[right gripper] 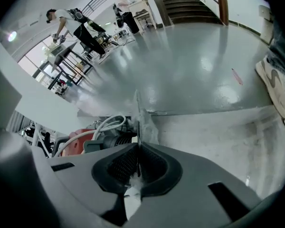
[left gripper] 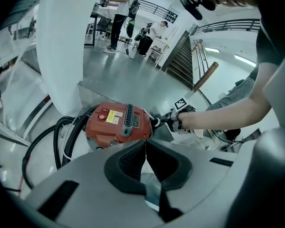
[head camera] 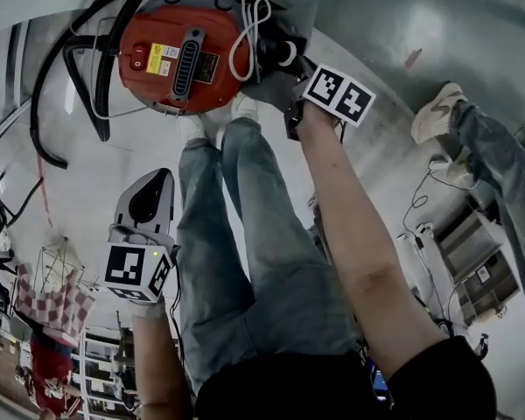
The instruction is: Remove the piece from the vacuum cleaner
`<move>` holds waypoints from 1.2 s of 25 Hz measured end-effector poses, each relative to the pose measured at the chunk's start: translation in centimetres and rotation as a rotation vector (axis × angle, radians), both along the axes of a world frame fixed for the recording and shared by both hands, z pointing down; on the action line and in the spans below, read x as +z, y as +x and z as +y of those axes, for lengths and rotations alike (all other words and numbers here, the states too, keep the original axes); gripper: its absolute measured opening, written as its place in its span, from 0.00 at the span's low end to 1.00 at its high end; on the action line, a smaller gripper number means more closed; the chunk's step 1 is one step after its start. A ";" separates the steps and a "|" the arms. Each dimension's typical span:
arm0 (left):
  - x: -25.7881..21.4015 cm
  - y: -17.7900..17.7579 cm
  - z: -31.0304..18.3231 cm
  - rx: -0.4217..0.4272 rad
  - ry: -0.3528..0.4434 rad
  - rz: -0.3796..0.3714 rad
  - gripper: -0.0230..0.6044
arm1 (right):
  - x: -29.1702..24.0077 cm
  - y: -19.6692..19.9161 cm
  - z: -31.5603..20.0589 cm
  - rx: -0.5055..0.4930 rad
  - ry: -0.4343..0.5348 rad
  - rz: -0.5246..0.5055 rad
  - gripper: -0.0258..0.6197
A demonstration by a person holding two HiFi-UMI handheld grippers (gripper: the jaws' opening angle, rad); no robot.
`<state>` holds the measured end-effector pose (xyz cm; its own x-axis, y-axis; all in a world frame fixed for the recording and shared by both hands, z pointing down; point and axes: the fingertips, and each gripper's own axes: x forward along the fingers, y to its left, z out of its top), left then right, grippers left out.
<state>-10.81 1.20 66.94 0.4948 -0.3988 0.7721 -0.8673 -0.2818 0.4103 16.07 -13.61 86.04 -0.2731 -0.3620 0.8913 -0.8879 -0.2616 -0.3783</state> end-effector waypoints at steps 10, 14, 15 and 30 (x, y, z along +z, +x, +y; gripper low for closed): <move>0.2 -0.2 -0.4 0.002 -0.003 -0.001 0.07 | 0.0 0.2 -0.4 -0.136 0.012 0.034 0.11; 0.4 -0.5 -0.4 0.002 -0.005 -0.001 0.07 | 0.1 0.4 0.0 -0.048 0.012 0.025 0.11; 0.4 -0.6 -0.3 0.002 -0.005 -0.002 0.07 | 0.1 0.4 0.2 -0.019 0.012 0.020 0.11; 0.7 -0.2 0.1 0.011 -0.010 0.004 0.07 | 0.9 2.6 2.5 0.384 -0.025 -0.113 0.11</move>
